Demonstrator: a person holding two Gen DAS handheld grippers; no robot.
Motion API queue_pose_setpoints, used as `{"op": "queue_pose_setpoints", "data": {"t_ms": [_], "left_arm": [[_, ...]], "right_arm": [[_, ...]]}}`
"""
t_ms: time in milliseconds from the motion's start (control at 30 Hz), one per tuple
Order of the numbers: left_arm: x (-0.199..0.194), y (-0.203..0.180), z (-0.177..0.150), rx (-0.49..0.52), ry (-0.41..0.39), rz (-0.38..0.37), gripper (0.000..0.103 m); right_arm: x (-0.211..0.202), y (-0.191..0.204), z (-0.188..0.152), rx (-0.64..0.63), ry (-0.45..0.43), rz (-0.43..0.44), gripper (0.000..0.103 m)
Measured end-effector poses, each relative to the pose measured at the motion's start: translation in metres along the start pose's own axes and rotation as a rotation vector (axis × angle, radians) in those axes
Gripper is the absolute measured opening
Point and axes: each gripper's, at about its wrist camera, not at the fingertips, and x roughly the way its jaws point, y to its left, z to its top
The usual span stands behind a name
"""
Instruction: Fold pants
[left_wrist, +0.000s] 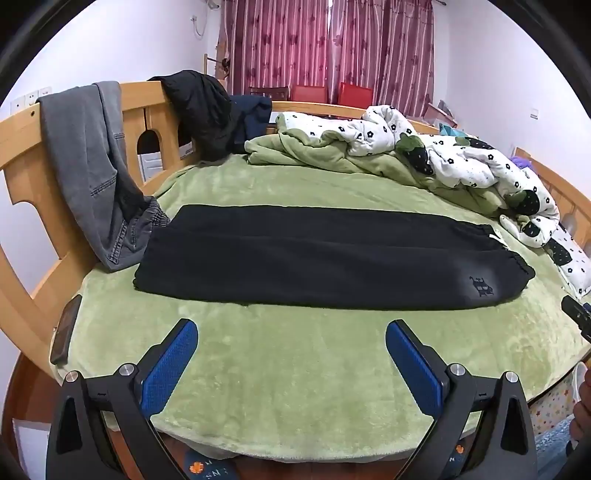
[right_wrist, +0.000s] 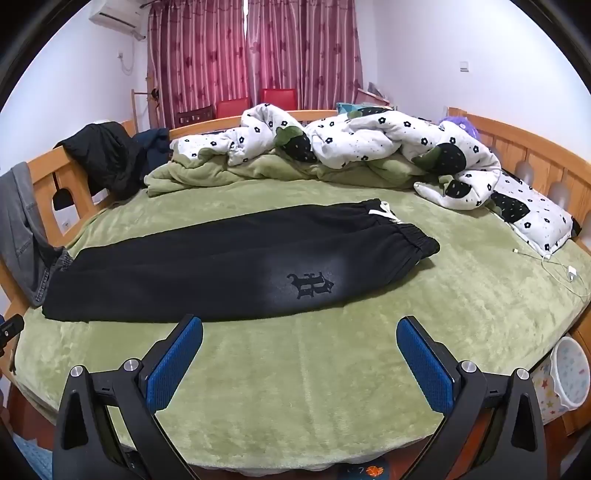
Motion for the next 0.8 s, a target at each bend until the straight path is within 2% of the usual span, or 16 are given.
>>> {"op": "queue_pose_setpoints", "data": {"t_ms": [200,400,800], "left_arm": [[-0.005,0.003,0.000,-0.028,-0.013,-0.034,0.103],[-0.003,0.003,-0.006,-0.029,-0.002,-0.060,0.103],[0.001,-0.001,-0.009,-0.009,0.006,-0.057,0.103]], "right_arm": [[0.000,0.004,0.003,-0.024,0.001,0.000,0.103],[0.002,0.007,-0.007,-0.030,0.000,0.005,0.103],[0.003,0.013,-0.005,-0.048,-0.005,-0.005,0.103]]}}
